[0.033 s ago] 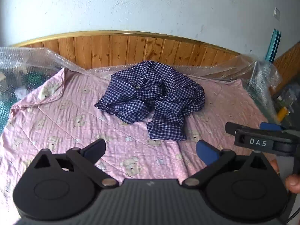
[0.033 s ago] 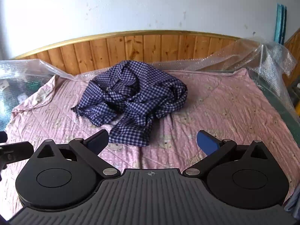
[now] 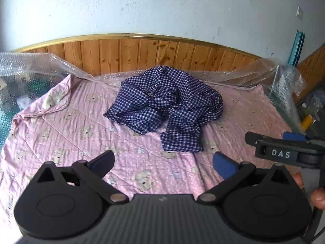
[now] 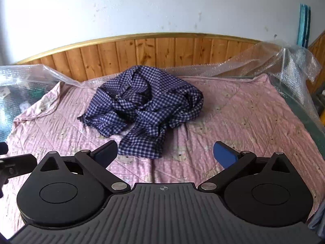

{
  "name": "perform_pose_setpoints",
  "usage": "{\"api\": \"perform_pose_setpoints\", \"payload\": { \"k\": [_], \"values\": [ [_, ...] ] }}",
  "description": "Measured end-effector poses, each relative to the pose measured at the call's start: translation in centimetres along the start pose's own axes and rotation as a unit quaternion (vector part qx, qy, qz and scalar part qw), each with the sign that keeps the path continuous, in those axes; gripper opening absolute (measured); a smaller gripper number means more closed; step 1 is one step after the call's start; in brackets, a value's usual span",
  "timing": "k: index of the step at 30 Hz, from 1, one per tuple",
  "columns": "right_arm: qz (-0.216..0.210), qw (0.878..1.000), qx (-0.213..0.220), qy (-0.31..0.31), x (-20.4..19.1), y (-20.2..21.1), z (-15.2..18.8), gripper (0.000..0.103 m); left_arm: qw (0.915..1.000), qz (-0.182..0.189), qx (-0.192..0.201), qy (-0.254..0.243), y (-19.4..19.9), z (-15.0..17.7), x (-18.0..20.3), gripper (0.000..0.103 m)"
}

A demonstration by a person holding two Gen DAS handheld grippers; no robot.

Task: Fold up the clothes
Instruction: 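Move both grippers open toward the crumpled checked shirt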

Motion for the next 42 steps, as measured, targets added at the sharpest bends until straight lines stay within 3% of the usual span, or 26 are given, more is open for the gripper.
{"api": "perform_pose_setpoints", "payload": {
  "k": [6,13,42],
  "values": [
    [0.005,1.000,-0.006,0.016,-0.6,-0.2,0.4,0.101,0.9999,0.001,-0.016,-0.003,-0.2,0.9,-0.8,0.103],
    [-0.001,1.000,-0.017,0.023,-0.1,-0.2,0.5,0.101,0.9982,-0.034,-0.044,-0.024,-1.1,0.6,1.4,0.103],
    [0.017,0.998,-0.038,0.038,-0.7,-1.2,1.1,0.101,0.9976,-0.009,-0.068,-0.004,-2.1,1.7,0.7,0.103]
  ]
}}
Point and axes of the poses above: each gripper's, at about its wrist camera, not at the fingertips, and y roughly against the way its jaws point, x to its right, z to its underside, the point moved 1 cm from there along -y, roughly the way its jaws point, and after that the axes turned 14 degrees about -y, right-handed, at the moved point
